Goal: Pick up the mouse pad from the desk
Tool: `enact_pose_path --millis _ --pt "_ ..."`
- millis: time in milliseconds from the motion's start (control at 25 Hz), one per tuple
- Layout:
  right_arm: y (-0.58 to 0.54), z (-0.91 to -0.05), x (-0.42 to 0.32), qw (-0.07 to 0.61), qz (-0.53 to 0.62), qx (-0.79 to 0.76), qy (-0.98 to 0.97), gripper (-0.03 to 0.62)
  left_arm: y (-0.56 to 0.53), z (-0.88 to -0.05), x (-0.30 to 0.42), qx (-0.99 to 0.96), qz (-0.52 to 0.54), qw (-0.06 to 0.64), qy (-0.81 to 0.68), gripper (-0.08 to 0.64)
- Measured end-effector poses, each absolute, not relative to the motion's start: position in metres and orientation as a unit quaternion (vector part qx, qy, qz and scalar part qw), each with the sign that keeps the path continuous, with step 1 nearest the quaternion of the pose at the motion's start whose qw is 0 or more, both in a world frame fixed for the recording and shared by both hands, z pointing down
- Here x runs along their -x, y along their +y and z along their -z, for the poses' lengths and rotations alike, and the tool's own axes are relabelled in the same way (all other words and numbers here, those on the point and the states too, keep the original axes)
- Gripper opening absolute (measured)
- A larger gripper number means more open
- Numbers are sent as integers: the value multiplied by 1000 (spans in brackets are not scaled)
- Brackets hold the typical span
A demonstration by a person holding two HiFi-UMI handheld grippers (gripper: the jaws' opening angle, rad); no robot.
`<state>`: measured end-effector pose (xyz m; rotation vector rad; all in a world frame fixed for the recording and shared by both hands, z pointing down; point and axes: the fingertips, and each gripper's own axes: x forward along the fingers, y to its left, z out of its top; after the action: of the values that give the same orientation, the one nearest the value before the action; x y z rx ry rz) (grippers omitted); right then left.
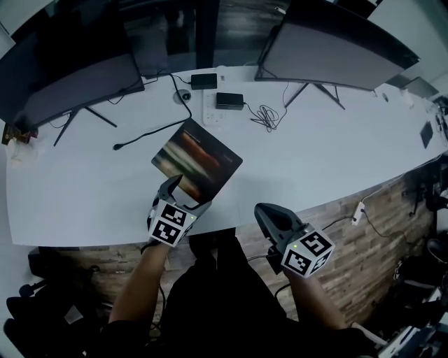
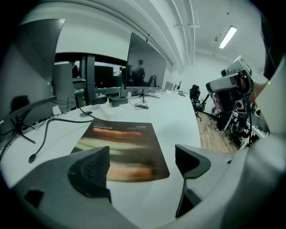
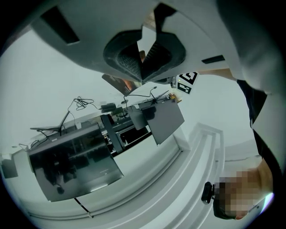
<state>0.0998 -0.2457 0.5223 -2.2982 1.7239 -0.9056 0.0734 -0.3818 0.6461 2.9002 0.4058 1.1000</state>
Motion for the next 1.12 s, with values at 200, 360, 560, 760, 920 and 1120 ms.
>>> enact_pose_path --millis 200,360,560,760,920,1120 --pt "-244 -539 -104 70 316 761 562 5 -386 -672 -83 -917 -375 -13 134 457" --pt "-244 -550 -106 73 324 761 558 5 -394 -689 -90 -911 -388 -31 139 468" --pt "-245 -560 -106 75 332 761 552 5 -403 -707 -97 -904 -399 -44 144 476" --pt "-242 -565 -103 76 337 764 545 5 -409 -711 -100 -905 -399 -31 146 521" --pt "-240 -565 -101 77 337 766 542 5 -410 -714 -102 -908 -391 -28 148 528" --pt "-240 -565 -96 78 336 767 541 5 -413 -707 -104 -912 -386 -28 139 526"
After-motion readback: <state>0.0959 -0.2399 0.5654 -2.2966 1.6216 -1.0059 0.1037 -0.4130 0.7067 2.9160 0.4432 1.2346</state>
